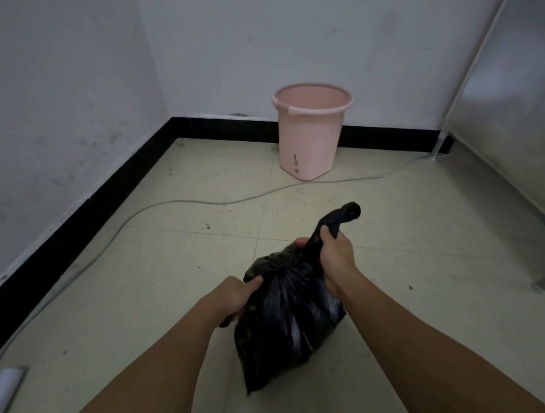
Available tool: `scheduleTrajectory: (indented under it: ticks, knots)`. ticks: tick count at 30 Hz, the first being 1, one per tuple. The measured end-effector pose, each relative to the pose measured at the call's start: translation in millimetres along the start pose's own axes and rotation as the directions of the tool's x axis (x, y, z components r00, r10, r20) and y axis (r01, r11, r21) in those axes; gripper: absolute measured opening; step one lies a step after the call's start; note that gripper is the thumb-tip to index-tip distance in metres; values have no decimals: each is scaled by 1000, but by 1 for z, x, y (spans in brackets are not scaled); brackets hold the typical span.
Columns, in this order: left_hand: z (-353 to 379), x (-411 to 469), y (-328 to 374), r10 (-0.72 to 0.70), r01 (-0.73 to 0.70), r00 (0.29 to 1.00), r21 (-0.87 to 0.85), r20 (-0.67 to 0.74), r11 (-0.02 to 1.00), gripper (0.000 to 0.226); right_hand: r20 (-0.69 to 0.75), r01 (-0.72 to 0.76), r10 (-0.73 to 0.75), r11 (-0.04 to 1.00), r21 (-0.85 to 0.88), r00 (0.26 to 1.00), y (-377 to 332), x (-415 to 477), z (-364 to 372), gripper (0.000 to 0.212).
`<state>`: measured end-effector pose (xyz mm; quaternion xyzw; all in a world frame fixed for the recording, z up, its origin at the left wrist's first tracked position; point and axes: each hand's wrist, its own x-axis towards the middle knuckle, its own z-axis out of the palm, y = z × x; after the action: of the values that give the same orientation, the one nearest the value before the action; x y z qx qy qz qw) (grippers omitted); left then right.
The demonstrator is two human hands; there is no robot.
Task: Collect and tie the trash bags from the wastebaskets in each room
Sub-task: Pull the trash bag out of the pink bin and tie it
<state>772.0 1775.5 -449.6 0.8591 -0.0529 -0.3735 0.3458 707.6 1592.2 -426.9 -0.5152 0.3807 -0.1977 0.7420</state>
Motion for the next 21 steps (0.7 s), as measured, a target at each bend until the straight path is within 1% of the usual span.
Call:
scheduleTrajectory:
  ticks: [2, 4, 5, 6, 7, 8, 10, 11, 12, 14, 15, 16, 17, 19, 20, 21]
  knots:
    - [-6, 2, 6, 42, -48, 997, -101, -59, 994, 58, -59, 40, -39, 999, 17, 997, -4, 2, 1, 25]
    - [-15, 5, 6, 45, -65, 988, -135, -146, 989, 58, -139, 45, -42, 999, 20, 989, -4, 8, -5, 24]
    - [-17, 6, 4, 52, -78, 982, -138, -183, 987, 58, -176, 53, -58, 998, -33, 983, -3, 11, -8, 24]
    - [-17, 7, 2, 67, -97, 975, -135, -214, 986, 56, -201, 73, -97, 990, -122, 975, -2, 14, -11, 27]
    - [-16, 8, 1, 85, -117, 967, -123, -242, 985, 53, -207, 112, -161, 966, -233, 965, -1, 15, -13, 30]
    - [-15, 8, 0, 95, -130, 958, -114, -271, 985, 49, -192, 171, -250, 920, -354, 949, 0, 15, -14, 32]
    - [-16, 10, -1, 95, -150, 937, -144, -336, 978, 44, -88, 320, -437, 768, -555, 895, -3, 11, -15, 31]
    - [-19, 11, -1, 91, -168, 925, -183, -368, 969, 42, 0, 387, -492, 685, -618, 871, -6, 9, -17, 27]
    - [-23, 11, 1, 89, -196, 916, -241, -392, 951, 40, 110, 441, -510, 593, -673, 853, -8, 7, -17, 23]
    - [-31, 7, 13, 94, -252, 919, -385, -384, 888, 39, 345, 522, -444, 377, -765, 827, -9, 1, -16, 17]
    - [-33, 4, 22, 103, -262, 932, -452, -347, 853, 40, 442, 560, -388, 275, -782, 808, -6, -3, -15, 16]
    - [-35, 0, 31, 118, -259, 949, -504, -294, 824, 42, 517, 597, -339, 199, -777, 786, -2, -7, -12, 16]
    - [-36, -4, 40, 140, -247, 962, -533, -233, 809, 42, 572, 632, -307, 149, -760, 760, 2, -11, -9, 16]
    - [-33, -9, 52, 195, -233, 972, -536, -128, 812, 39, 639, 686, -284, 103, -721, 714, 8, -16, -3, 18]
    - [-30, -11, 56, 219, -241, 970, -525, -104, 817, 35, 655, 699, -280, 96, -709, 702, 9, -17, 0, 19]
    - [-29, -12, 58, 230, -253, 967, -520, -110, 816, 31, 655, 700, -280, 104, -706, 702, 9, -18, 2, 20]
